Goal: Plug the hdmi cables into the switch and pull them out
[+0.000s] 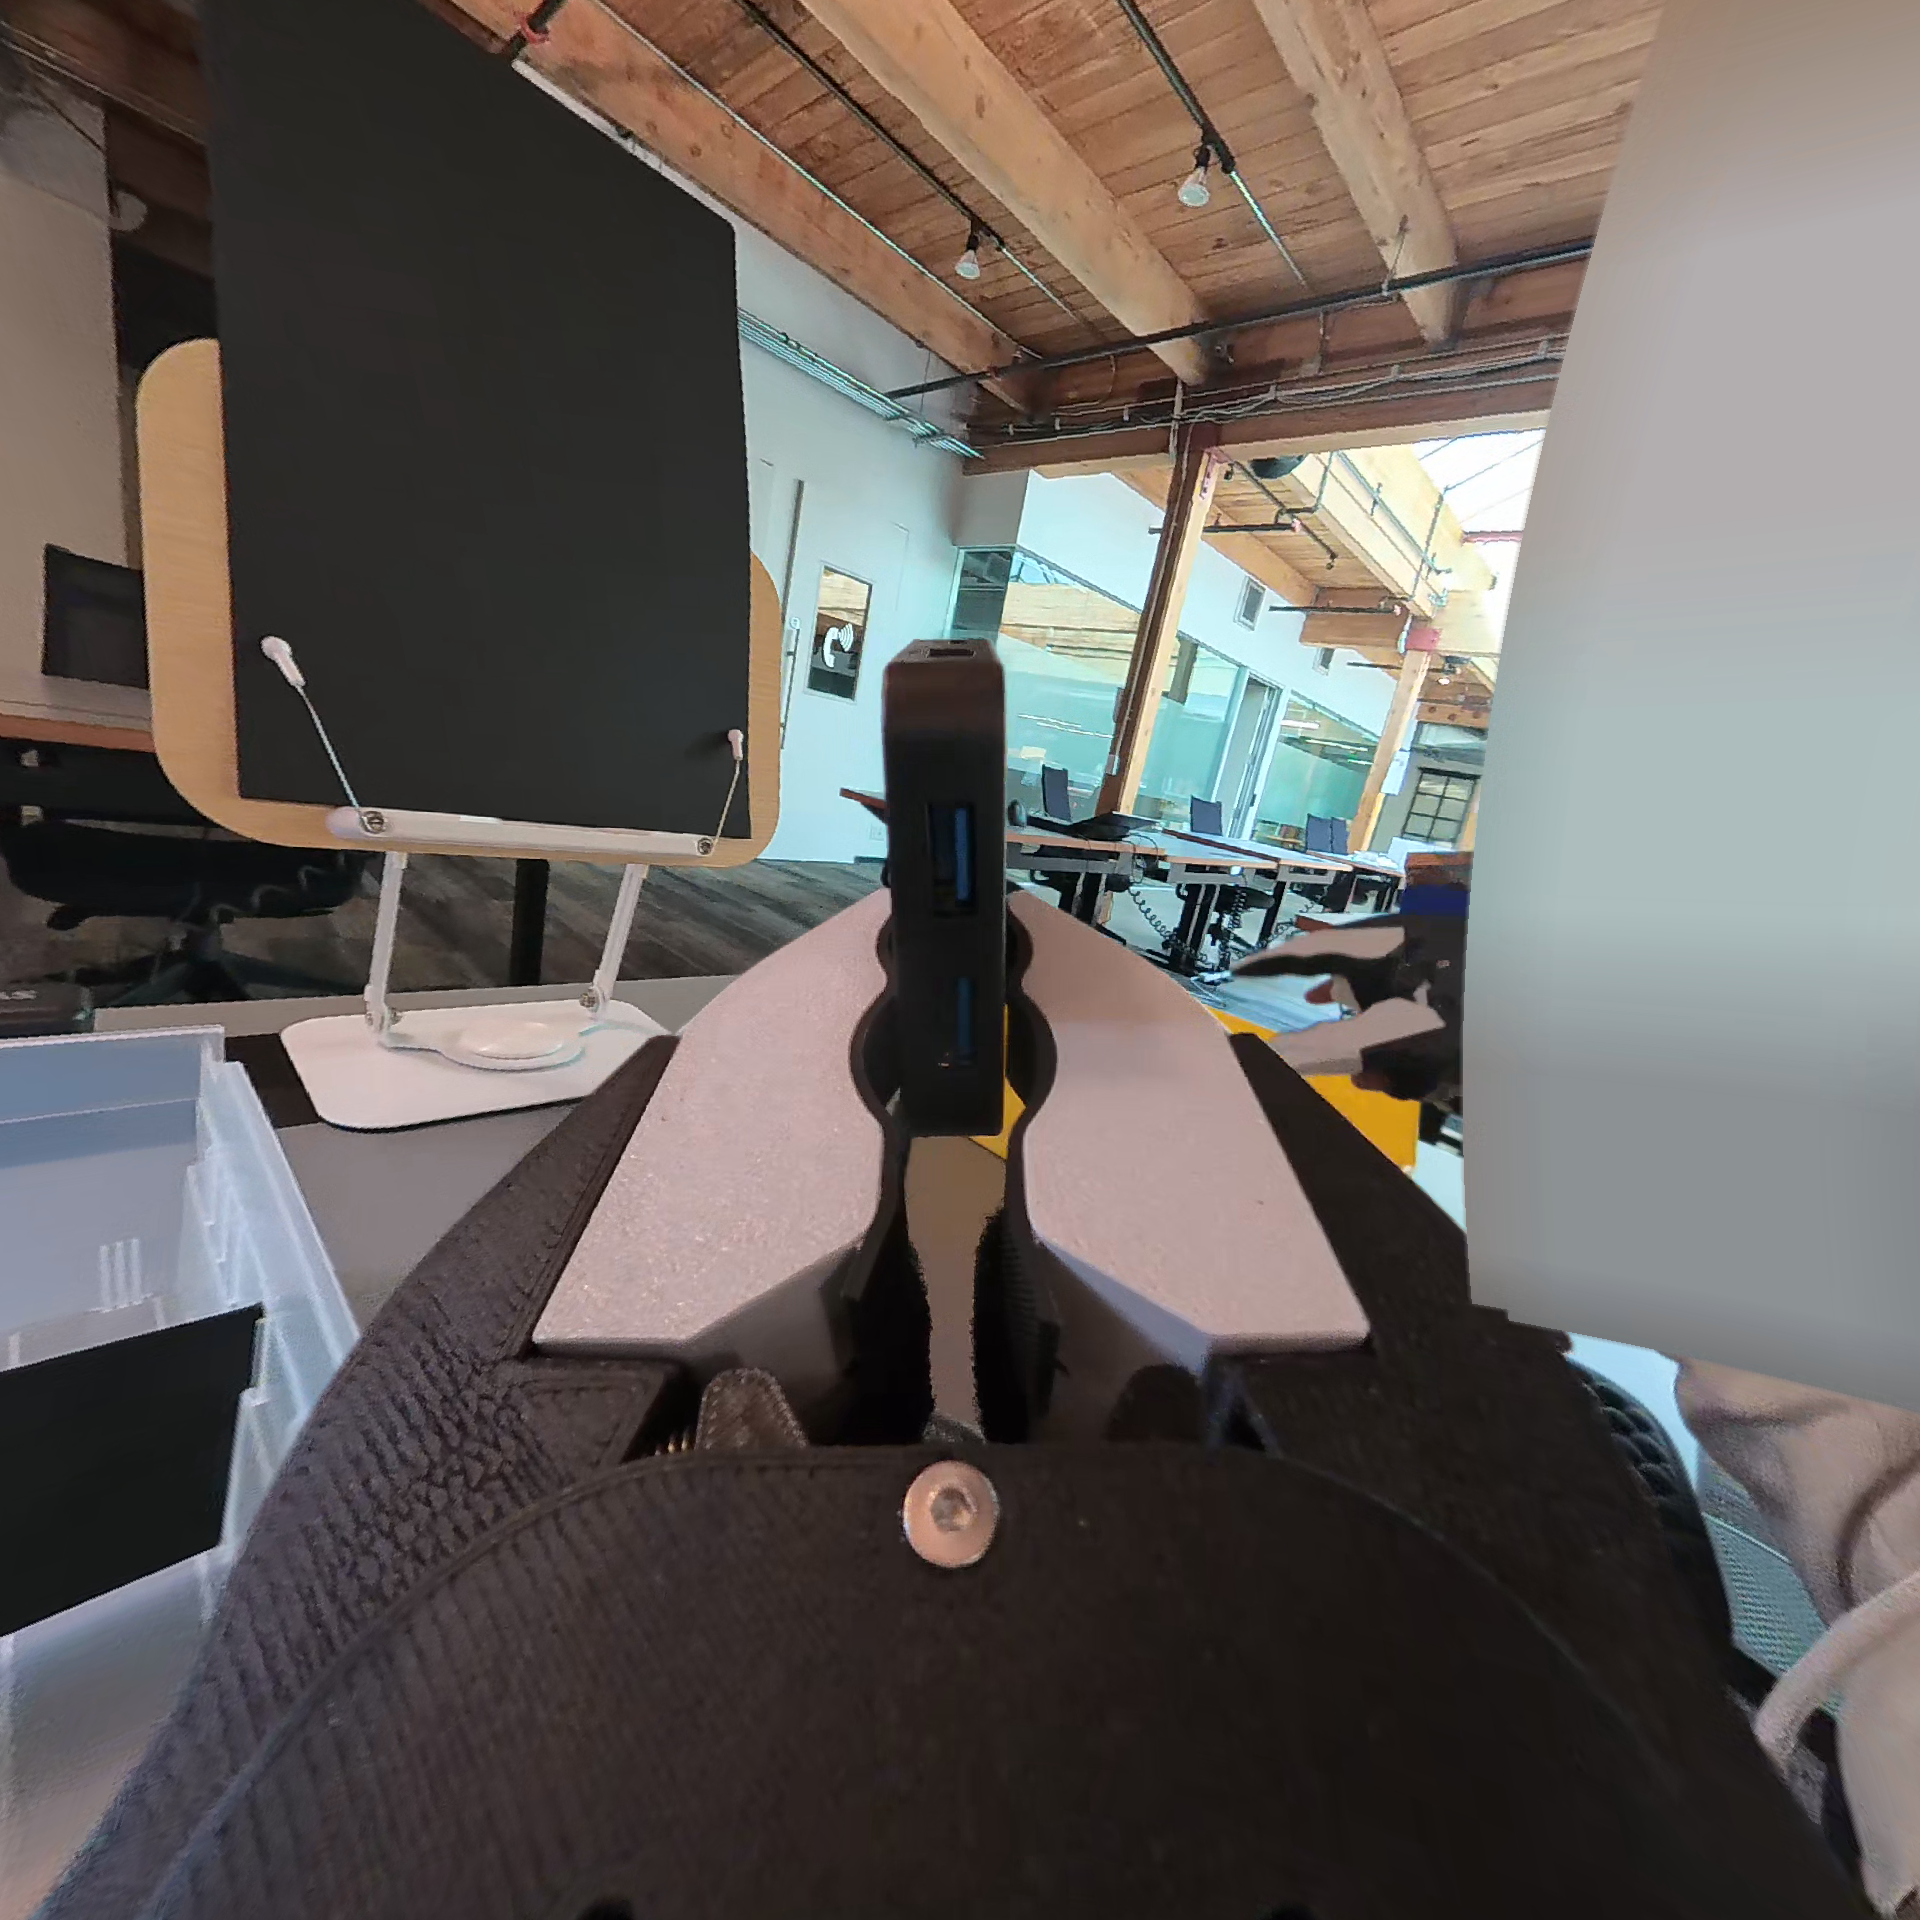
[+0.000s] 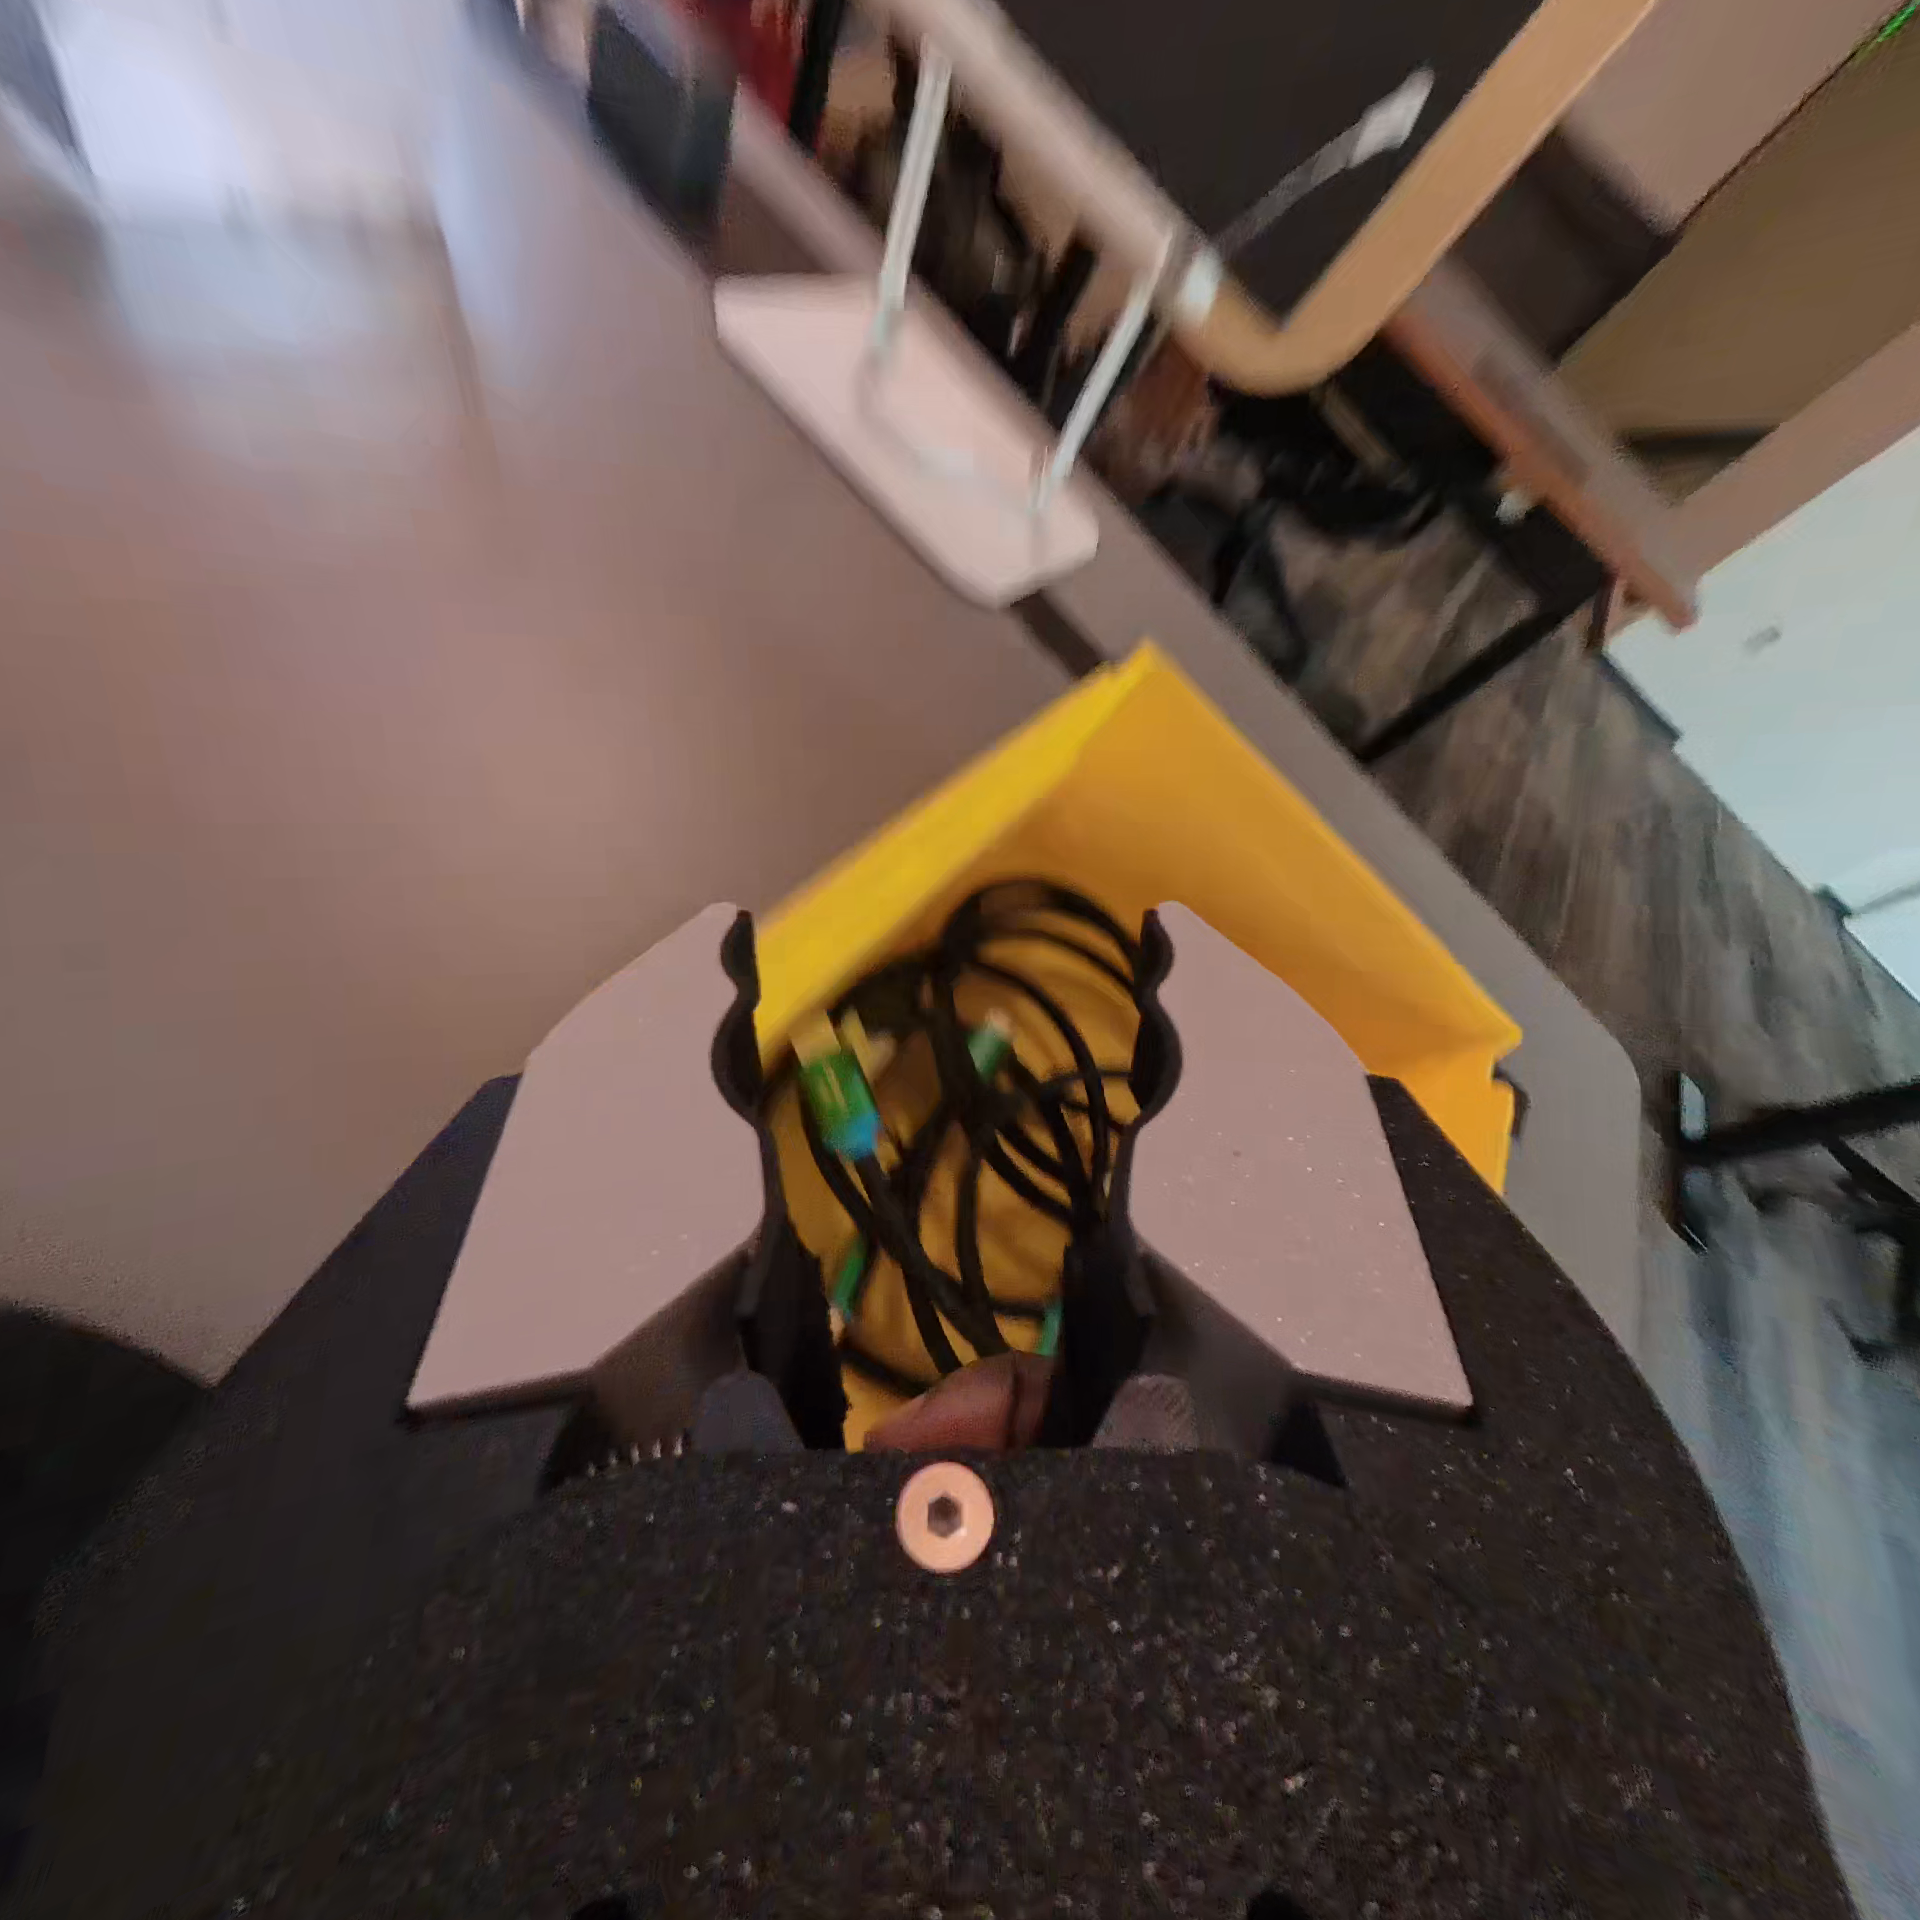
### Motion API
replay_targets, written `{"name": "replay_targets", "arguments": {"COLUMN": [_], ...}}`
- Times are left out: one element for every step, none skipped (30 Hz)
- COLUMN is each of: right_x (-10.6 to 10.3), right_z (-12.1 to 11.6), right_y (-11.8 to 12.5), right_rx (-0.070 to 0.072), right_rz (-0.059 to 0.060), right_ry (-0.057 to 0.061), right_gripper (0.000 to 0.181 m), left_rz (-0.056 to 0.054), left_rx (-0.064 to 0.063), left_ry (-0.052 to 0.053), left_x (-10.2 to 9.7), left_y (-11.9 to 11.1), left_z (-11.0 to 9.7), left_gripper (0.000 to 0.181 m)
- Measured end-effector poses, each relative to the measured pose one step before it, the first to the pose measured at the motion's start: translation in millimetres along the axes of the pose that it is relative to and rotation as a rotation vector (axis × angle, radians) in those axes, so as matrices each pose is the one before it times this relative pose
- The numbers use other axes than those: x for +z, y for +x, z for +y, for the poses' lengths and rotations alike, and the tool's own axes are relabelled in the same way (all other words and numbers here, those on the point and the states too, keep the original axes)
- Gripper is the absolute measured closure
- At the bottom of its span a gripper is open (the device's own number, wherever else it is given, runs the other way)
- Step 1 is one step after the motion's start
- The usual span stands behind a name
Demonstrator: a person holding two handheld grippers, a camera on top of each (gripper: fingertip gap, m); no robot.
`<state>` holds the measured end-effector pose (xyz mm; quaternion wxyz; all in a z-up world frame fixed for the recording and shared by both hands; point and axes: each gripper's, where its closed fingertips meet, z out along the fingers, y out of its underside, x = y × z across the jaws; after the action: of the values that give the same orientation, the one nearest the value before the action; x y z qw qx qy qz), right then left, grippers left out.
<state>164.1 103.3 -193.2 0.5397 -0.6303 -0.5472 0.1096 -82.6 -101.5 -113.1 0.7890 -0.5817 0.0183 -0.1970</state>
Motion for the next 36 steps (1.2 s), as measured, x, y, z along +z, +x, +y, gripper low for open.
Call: {"name": "replay_targets", "arguments": {"right_x": [-4.4, -2.2, 0.83, 3.76, 6.58, 8.67, 9.51, 9.61, 8.67, 7.89, 6.99, 6.43, 5.68, 5.0, 3.6, 1.36, -0.82, -2.29, -3.87, -5.59, -7.43, -8.64, -9.1, -8.67, -7.62, -6.13, -4.19, -3.12, -1.55, 0.31, 1.8, 2.72, 3.25, 4.31, 4.66, 5.25], "right_z": [-20.87, -22.87, -22.56, -19.85, -17.09, -14.41, -12.1, -11.32, -11.31, -9.42, -6.21, -4.27, -2.61, -0.13, 0.68, 0.35, -0.7, 0.04, 2.6, 3.93, 6.88, 9.09, 9.63, 10.2, 11.18, 11.84, 12.94, 13.78, 15.17, 17.38, 19.41, 19.14, 17.81, 17.17, 16.46, 14.66], "right_y": [-7.78, -13.71, -17.8, -20.28, -19.19, -17.68, -15.29, -10.07, -8.21, -5.47, -0.17, 0.32, -1.98, -3.38, -3.24, -0.12, -0.47, -0.63, 4.86, 10.06, 16.1, 21.43, 26.01, 28.99, 30.4, 30.46, 28.43, 27.31, 22.88, 18.87, 13.05, 7.84, 4.2, 0.03, -2.18, -4.16], "right_rx": [0.0205, -0.009, -0.0353, -0.0601, -0.0704, -0.067, -0.0608, -0.057, -0.0595, -0.067, -0.0711, -0.0707, -0.0684, -0.0586, -0.0408, -0.0182, 0.0096, 0.0521, 0.0724, 0.0611, 0.053, 0.0513, 0.06, 0.0679, 0.0731, 0.0679, 0.0516, 0.0282, 0.0082, 0.0025, -0.0074, -0.0145, -0.0091, -0.0074, -0.0005, 0.0039], "right_rz": [0.0014, -0.0137, -0.0216, -0.03, -0.0236, -0.0224, -0.019, 0.0009, -0.0006, 0.0037, 0.0273, 0.0247, 0.0044, -0.0093, -0.0108, 0.0073, -0.0054, -0.0201, 0.0048, 0.0349, 0.0638, 0.0852, 0.0983, 0.1031, 0.1015, 0.0977, 0.0885, 0.0939, 0.0773, 0.0664, 0.0428, 0.0243, 0.0138, -0.0022, -0.0177, -0.0245], "right_ry": [0.0965, 0.1034, 0.0976, 0.0764, 0.0551, 0.0348, 0.0175, 0.0148, 0.0209, 0.015, 0.0014, -0.0028, -0.0055, -0.0163, -0.0178, -0.0109, 0.0023, 0.0051, -0.0014, 0.0019, -0.0101, -0.0202, -0.0169, -0.017, -0.0242, -0.028, -0.0336, -0.0346, -0.0377, -0.0489, -0.0619, -0.0621, -0.0564, -0.0596, -0.0647, -0.0634], "right_gripper": [0.108, 0.108, 0.109, 0.111, 0.115, 0.121, 0.127, 0.13, 0.132, 0.133, 0.133, 0.134, 0.136, 0.139, 0.15, 0.174, 0.177, 0.177, 0.177, 0.178, 0.178, 0.178, 0.178, 0.178, 0.178, 0.178, 0.178, 0.178, 0.177, 0.177, 0.177, 0.177, 0.177, 0.177, 0.177, 0.177], "left_rz": [0.0044, 0.008, 0.0161, 0.023, 0.0237, 0.0232, 0.0251, 0.0236, 0.017, 0.012, 0.013, 0.017, 0.0199, 0.0216, 0.0218, 0.0165, 0.0084, -0.002, -0.0134, -0.02, -0.0299, -0.0394, -0.0438, -0.0456, -0.0464, -0.0459, -0.0457, -0.0466, -0.0449, -0.0386, -0.0303, -0.0232, -0.0175, -0.0131, -0.0093, -0.0061], "left_rx": [-0.0145, -0.0213, -0.0256, -0.0263, -0.0257, -0.0248, -0.0196, -0.0112, -0.004, 0.0006, 0.0025, 0.0024, 0.0003, -0.0024, -0.0034, 0.0021, 0.0143, 0.0215, 0.0233, 0.0277, 0.0313, 0.0362, 0.0391, 0.0353, 0.0275, 0.0196, 0.012, 0.0061, 0.0027, 0.0023, 0.0043, 0.0061, 0.0072, 0.0087, 0.0099, 0.0106], "left_ry": [-0.0072, -0.0123, -0.0159, -0.0166, -0.0135, -0.0109, -0.0127, -0.019, -0.0257, -0.0292, -0.0301, -0.0278, -0.0251, -0.0247, -0.0245, -0.0158, 0.008, 0.0318, 0.0417, 0.0404, 0.0311, 0.0198, 0.0107, 0.0022, -0.0066, -0.0143, -0.0184, -0.0177, -0.0153, -0.0136, -0.0137, -0.0161, -0.0193, -0.0206, -0.0188, -0.015], "left_x": [2.29, 3.06, 3.73, 3.97, 3.75, 3.58, 3.14, 2.99, 2.64, 2.25, 1.89, 1.61, 1.25, 1.15, 0.91, 0.61, -0.79, -2.52, -4.03, -4.86, -5.39, -5.88, -6.01, -5.83, -5.58, -5.25, -5.05, -4.81, -4.21, -3.73, -3.08, -2.38, -1.73, -1.17, -0.77, -0.43], "left_y": [1.18, 1.71, 2.87, 4.08, 4.35, 4.6, 4.93, 4.83, 4.06, 3.42, 3.51, 3.93, 4.19, 3.95, 3.56, 2.49, 1.17, -0.3, -1.92, -3.34, -5.36, -7.45, -8.69, -9.73, -10.28, -10.58, -10.67, -10.42, -9.81, -8.33, -6.46, -4.79, -3.5, -2.33, -1.62, -0.71], "left_z": [2.56, 3.7, 4.57, 4.96, 4.42, 3.85, 3.81, 4.31, 5.06, 5.27, 5.11, 4.67, 4.14, 3.89, 3.73, 2.33, -1.3, -5.55, -8.15, -9.13, -8.42, -6.87, -5.1, -3.07, -1.19, 0.69, 2.03, 2.79, 3.06, 3.11, 3.25, 3.49, 3.59, 3.39, 2.89, 2.14], "left_gripper": [0.168, 0.167, 0.167, 0.167, 0.167, 0.167, 0.167, 0.168, 0.168, 0.168, 0.167, 0.167, 0.168, 0.168, 0.167, 0.167, 0.167, 0.163, 0.154, 0.145, 0.138, 0.136, 0.135, 0.135, 0.135, 0.135, 0.135, 0.136, 0.136, 0.136, 0.137, 0.137, 0.138, 0.138, 0.138, 0.138]}}
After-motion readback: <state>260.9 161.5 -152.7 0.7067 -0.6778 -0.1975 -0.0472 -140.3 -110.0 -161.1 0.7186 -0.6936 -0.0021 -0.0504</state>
